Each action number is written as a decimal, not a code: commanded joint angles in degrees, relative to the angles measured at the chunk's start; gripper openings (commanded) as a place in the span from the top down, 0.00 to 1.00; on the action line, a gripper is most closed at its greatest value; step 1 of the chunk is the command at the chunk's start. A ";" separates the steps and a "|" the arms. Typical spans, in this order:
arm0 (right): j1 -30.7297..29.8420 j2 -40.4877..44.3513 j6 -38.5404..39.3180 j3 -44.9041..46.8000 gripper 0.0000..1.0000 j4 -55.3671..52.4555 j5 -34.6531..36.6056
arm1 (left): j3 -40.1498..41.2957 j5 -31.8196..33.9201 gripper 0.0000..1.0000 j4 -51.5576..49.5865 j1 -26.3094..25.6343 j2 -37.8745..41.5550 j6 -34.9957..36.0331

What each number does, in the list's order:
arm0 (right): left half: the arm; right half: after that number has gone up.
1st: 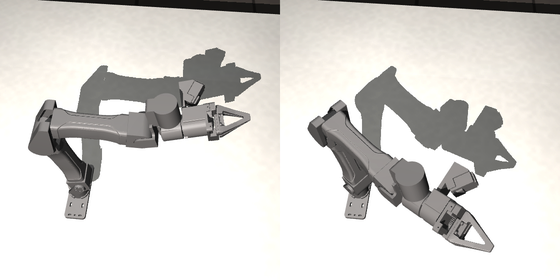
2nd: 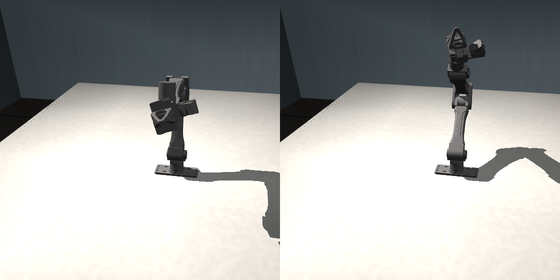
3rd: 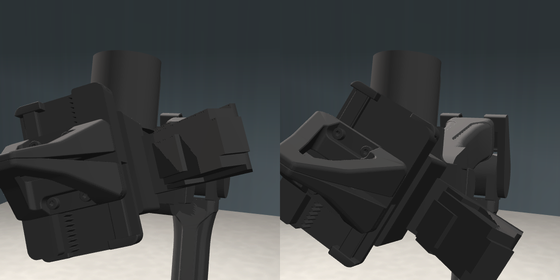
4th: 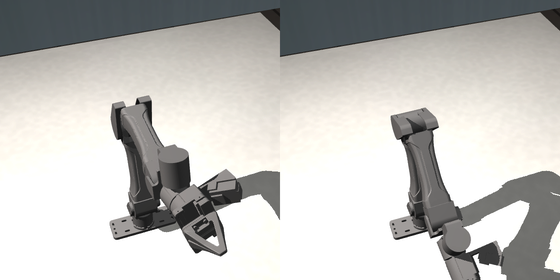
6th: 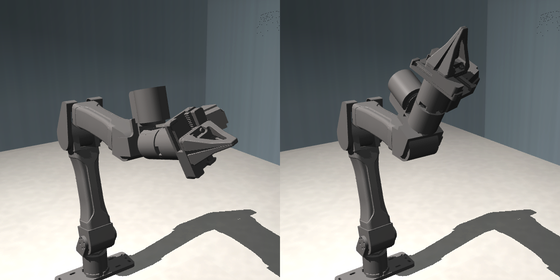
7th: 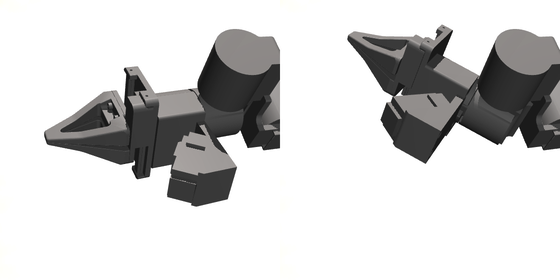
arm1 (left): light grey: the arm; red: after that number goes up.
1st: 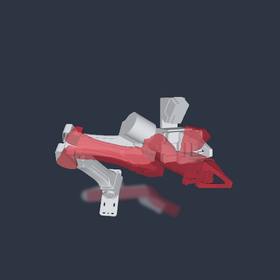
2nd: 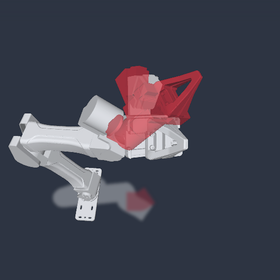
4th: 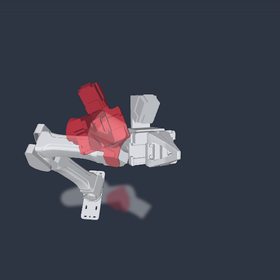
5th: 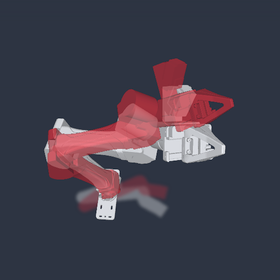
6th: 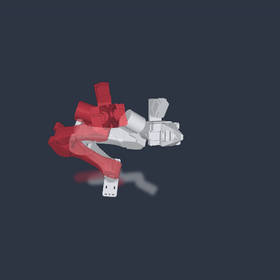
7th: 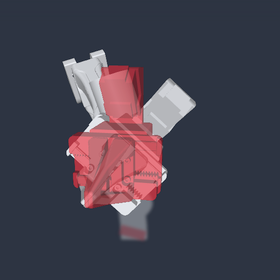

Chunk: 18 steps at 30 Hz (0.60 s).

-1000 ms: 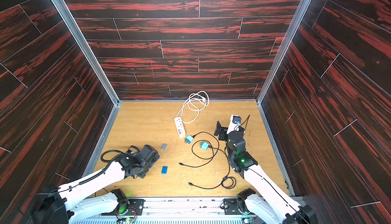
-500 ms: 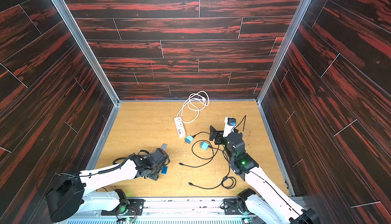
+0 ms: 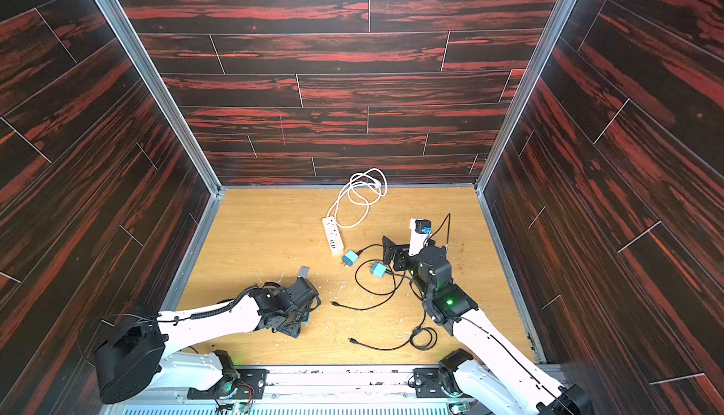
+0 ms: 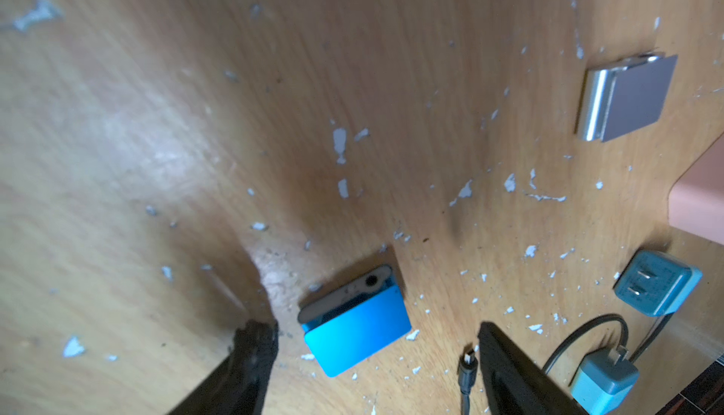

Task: Charge mp3
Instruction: Pick up the MP3 player from the center of the board.

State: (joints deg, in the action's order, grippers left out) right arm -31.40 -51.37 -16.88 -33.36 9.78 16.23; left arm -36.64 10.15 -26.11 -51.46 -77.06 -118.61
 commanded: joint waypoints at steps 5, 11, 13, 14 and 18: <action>-0.51 -1.37 0.56 -2.57 0.02 -1.66 -1.38 | -0.08 -0.31 0.23 -1.83 -0.27 -1.05 -3.03; -0.51 -3.55 0.47 -4.14 0.02 -3.44 -2.47 | -1.63 0.03 0.28 -3.03 -0.30 -2.82 -2.21; -0.51 -4.07 0.50 -4.67 0.02 -4.25 -2.99 | -2.26 -0.45 0.28 -3.07 -0.26 -4.02 -1.32; -0.51 -4.33 0.46 -4.99 0.02 -4.70 -3.21 | -2.68 -0.73 0.29 -3.20 -0.23 -4.83 -0.88; -0.51 -5.43 0.59 -6.15 0.02 -6.25 -3.63 | -3.82 -1.56 0.30 -3.17 -0.17 -7.37 0.63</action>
State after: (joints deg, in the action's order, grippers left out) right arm -31.53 -55.90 -16.86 -37.43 5.52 13.63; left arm -39.94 9.21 -27.66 -51.53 -82.17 -118.85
